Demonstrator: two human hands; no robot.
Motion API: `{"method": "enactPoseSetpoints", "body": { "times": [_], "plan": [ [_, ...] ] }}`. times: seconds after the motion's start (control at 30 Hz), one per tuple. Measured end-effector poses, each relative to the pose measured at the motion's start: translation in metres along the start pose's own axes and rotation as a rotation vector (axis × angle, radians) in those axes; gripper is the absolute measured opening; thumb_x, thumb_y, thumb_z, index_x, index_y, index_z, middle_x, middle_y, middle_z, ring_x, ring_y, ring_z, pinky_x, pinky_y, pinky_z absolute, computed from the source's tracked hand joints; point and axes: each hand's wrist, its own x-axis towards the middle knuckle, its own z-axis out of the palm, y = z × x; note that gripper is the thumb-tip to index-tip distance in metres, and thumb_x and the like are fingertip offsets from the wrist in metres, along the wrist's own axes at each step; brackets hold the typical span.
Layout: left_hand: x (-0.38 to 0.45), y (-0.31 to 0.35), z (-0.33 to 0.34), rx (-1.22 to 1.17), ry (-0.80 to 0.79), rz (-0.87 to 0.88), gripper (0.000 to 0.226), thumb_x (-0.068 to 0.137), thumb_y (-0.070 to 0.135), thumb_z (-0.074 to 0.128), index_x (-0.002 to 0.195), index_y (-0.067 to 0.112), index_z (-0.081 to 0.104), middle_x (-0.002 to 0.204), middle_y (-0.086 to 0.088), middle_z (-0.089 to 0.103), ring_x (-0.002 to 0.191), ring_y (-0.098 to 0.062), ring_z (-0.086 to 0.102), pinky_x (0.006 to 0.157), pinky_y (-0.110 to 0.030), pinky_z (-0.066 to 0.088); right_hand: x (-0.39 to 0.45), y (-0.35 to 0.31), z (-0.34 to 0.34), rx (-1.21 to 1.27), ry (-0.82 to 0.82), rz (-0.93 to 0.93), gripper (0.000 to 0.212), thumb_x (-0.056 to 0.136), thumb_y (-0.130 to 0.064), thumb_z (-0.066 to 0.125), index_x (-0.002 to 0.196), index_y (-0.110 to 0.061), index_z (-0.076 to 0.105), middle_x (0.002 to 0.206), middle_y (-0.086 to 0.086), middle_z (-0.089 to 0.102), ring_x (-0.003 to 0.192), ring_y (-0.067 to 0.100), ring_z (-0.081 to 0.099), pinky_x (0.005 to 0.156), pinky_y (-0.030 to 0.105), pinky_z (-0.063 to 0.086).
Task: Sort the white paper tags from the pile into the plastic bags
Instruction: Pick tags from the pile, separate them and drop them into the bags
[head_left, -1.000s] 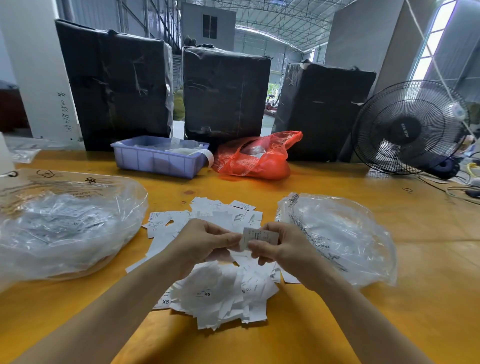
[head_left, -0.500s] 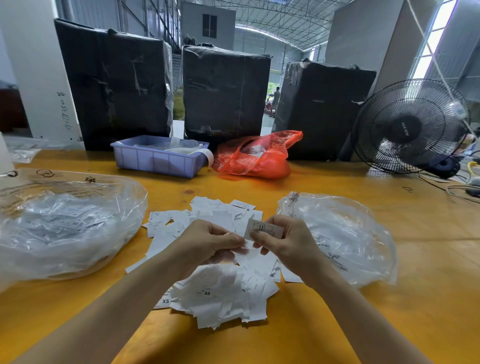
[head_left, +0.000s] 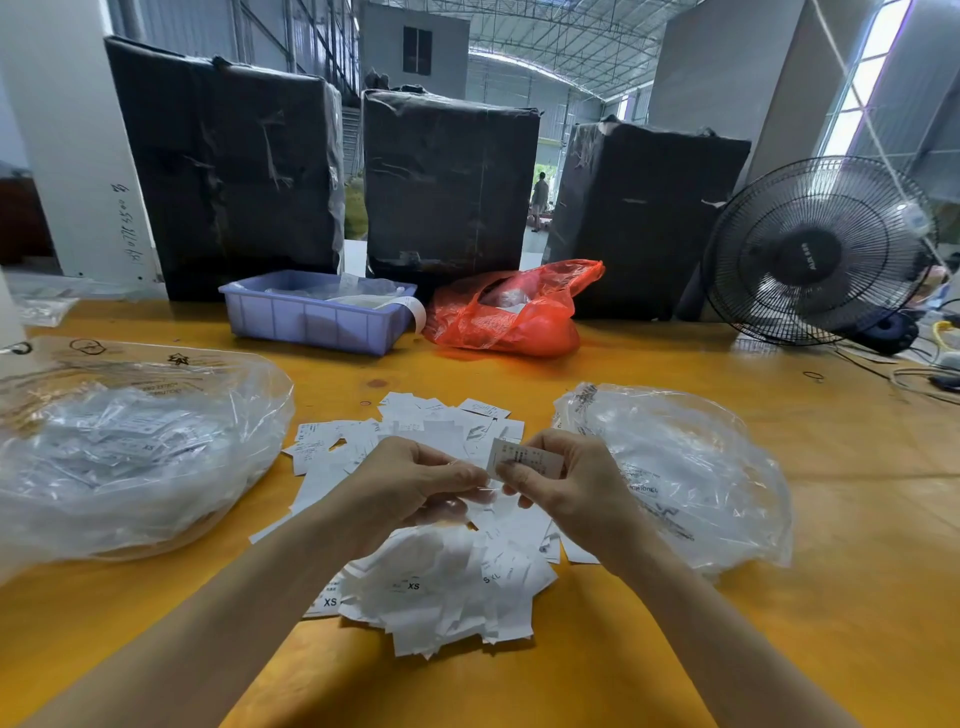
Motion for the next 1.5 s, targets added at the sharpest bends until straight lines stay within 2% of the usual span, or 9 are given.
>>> {"method": "enactPoseSetpoints", "body": {
  "times": [0.17, 0.57, 0.7, 0.83, 1.03, 1.2, 1.27, 1.4, 1.5],
  "plan": [
    [0.0, -0.001, -0.001, 0.001, 0.013, -0.003, 0.014, 0.079, 0.012, 0.072, 0.089, 0.002, 0.074, 0.083, -0.01, 0.075, 0.053, -0.005, 0.063, 0.046, -0.011, 0.045, 0.001, 0.001, -0.004, 0.089, 0.043, 0.008, 0.007, 0.082, -0.005, 0.071, 0.078, -0.008, 0.064, 0.067, 0.004, 0.068, 0.054, 0.004, 0.061, 0.053, 0.015, 0.048],
    [0.0, 0.0, 0.0, -0.001, 0.006, 0.001, 0.016, 0.08, 0.012, 0.072, 0.091, 0.001, 0.073, 0.083, -0.011, 0.075, 0.053, -0.007, 0.064, 0.046, -0.013, 0.046, 0.001, 0.002, 0.001, -0.031, 0.033, -0.032, 0.007, 0.081, -0.005, 0.071, 0.08, -0.001, 0.066, 0.071, 0.01, 0.068, 0.054, 0.004, 0.062, 0.052, 0.016, 0.048],
    [0.0, 0.0, -0.002, 0.005, 0.003, 0.007, 0.015, 0.082, 0.013, 0.069, 0.091, 0.001, 0.073, 0.083, -0.011, 0.075, 0.053, -0.006, 0.063, 0.047, -0.013, 0.046, 0.0, 0.003, 0.002, -0.053, -0.025, -0.026, 0.009, 0.081, -0.006, 0.072, 0.082, 0.001, 0.066, 0.072, 0.011, 0.068, 0.06, 0.014, 0.064, 0.056, 0.021, 0.051],
    [0.0, -0.001, -0.001, 0.018, 0.019, 0.019, 0.014, 0.081, 0.011, 0.07, 0.09, 0.001, 0.074, 0.072, -0.01, 0.073, 0.05, -0.007, 0.062, 0.046, -0.013, 0.045, -0.001, 0.001, 0.002, 0.018, -0.132, 0.051, 0.01, 0.083, -0.007, 0.07, 0.085, 0.0, 0.063, 0.067, 0.005, 0.063, 0.052, 0.003, 0.058, 0.051, 0.016, 0.045],
    [-0.002, 0.001, 0.0, 0.036, 0.019, 0.024, 0.017, 0.077, 0.008, 0.073, 0.091, -0.002, 0.073, 0.068, -0.009, 0.072, 0.052, -0.009, 0.065, 0.049, -0.013, 0.048, -0.002, -0.001, -0.005, 0.212, -0.323, 0.196, 0.018, 0.09, -0.006, 0.059, 0.105, 0.0, 0.051, 0.063, 0.005, 0.05, 0.054, 0.012, 0.047, 0.052, 0.021, 0.041],
    [-0.002, 0.0, 0.0, 0.061, -0.009, 0.025, 0.016, 0.077, 0.011, 0.073, 0.09, 0.003, 0.075, 0.075, -0.01, 0.074, 0.06, -0.011, 0.067, 0.054, -0.016, 0.051, -0.004, 0.0, -0.009, 0.073, -0.409, 0.208, 0.039, 0.087, -0.01, 0.065, 0.12, -0.012, 0.044, 0.061, 0.001, 0.056, 0.057, 0.012, 0.052, 0.055, 0.022, 0.042],
    [-0.002, -0.001, 0.002, 0.093, -0.023, 0.024, 0.015, 0.077, 0.014, 0.073, 0.089, 0.006, 0.076, 0.077, -0.01, 0.074, 0.061, -0.009, 0.066, 0.056, -0.017, 0.05, -0.003, 0.001, -0.009, 0.014, -0.4, 0.2, 0.046, 0.085, -0.012, 0.068, 0.122, -0.016, 0.041, 0.063, 0.001, 0.059, 0.058, 0.011, 0.055, 0.056, 0.021, 0.043],
    [-0.003, -0.006, 0.009, 0.099, -0.016, 0.036, 0.016, 0.078, 0.019, 0.073, 0.086, 0.005, 0.076, 0.06, -0.005, 0.065, 0.046, -0.006, 0.051, 0.047, -0.016, 0.041, -0.003, 0.001, -0.005, -0.05, -0.356, 0.17, 0.057, 0.077, -0.014, 0.077, 0.12, -0.021, 0.04, 0.063, 0.001, 0.064, 0.055, 0.007, 0.059, 0.052, 0.019, 0.046],
    [0.0, -0.007, 0.013, -0.07, 0.074, 0.051, 0.022, 0.083, 0.02, 0.069, 0.085, -0.002, 0.072, 0.055, -0.004, 0.062, 0.042, -0.006, 0.052, 0.043, -0.015, 0.042, 0.0, 0.004, -0.001, -0.084, -0.19, 0.089, 0.056, 0.077, -0.018, 0.076, 0.121, -0.019, 0.042, 0.078, 0.011, 0.067, 0.058, 0.011, 0.059, 0.057, 0.026, 0.052]
  ]
}}
